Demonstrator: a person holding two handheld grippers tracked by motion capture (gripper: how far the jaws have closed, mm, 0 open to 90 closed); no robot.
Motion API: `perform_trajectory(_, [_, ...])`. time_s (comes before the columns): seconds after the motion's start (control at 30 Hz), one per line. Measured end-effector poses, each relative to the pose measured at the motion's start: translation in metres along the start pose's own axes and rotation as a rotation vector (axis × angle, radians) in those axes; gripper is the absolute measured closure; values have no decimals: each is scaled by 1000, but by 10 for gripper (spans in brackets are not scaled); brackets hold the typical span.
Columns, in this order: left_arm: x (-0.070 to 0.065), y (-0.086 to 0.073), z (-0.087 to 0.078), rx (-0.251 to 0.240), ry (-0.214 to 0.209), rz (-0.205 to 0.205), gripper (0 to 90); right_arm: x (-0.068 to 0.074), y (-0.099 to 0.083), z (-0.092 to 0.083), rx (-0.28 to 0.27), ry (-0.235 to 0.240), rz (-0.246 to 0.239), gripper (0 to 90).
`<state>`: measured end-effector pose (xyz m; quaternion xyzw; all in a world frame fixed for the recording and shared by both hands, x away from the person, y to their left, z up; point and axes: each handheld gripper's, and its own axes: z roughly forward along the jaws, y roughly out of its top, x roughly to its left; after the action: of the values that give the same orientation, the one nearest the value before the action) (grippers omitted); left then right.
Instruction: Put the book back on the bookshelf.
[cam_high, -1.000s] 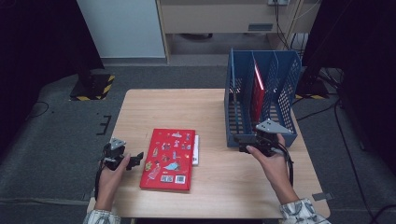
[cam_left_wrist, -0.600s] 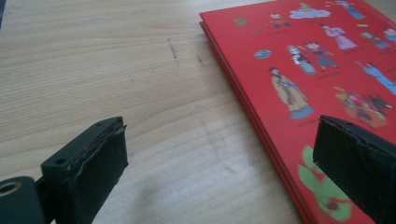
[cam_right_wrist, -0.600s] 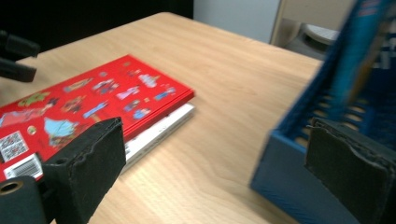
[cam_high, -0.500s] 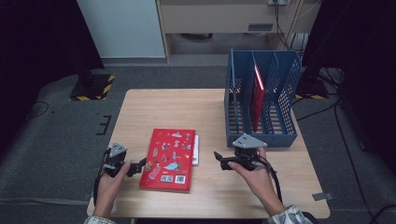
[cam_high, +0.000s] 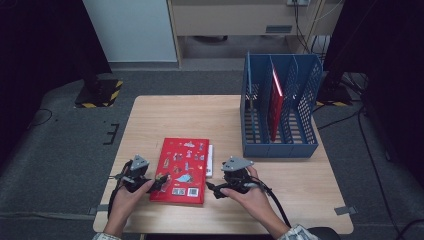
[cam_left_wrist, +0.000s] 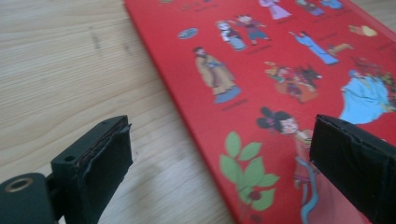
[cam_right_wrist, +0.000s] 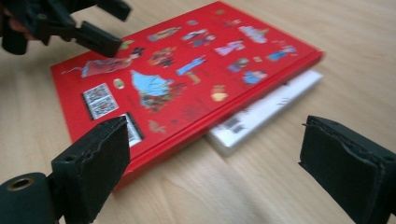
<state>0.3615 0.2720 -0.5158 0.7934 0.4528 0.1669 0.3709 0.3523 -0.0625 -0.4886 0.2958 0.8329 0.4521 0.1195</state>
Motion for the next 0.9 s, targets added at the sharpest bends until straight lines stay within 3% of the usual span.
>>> perform_trajectory(0.13, [-1,2,6,14,-8,11,51,8,2,10,16,26,-22,103])
perform_trajectory(0.23, [0,3,10,18,-23,6,51,12,1,18,30,57,-5,106])
perform_trajectory(0.4, [-1,4,12,14,-36,0,43,21,-4,30,73,70,-21,99])
perform_trajectory(0.63, [-1,3,13,15,-43,-4,31,21,-10,39,125,73,-13,94])
perform_trajectory(0.77, [-3,4,12,11,-75,-4,107,20,-14,41,138,76,-8,83])
perform_trajectory(0.9, [-7,4,12,21,-59,4,116,16,-15,41,145,76,-1,72])
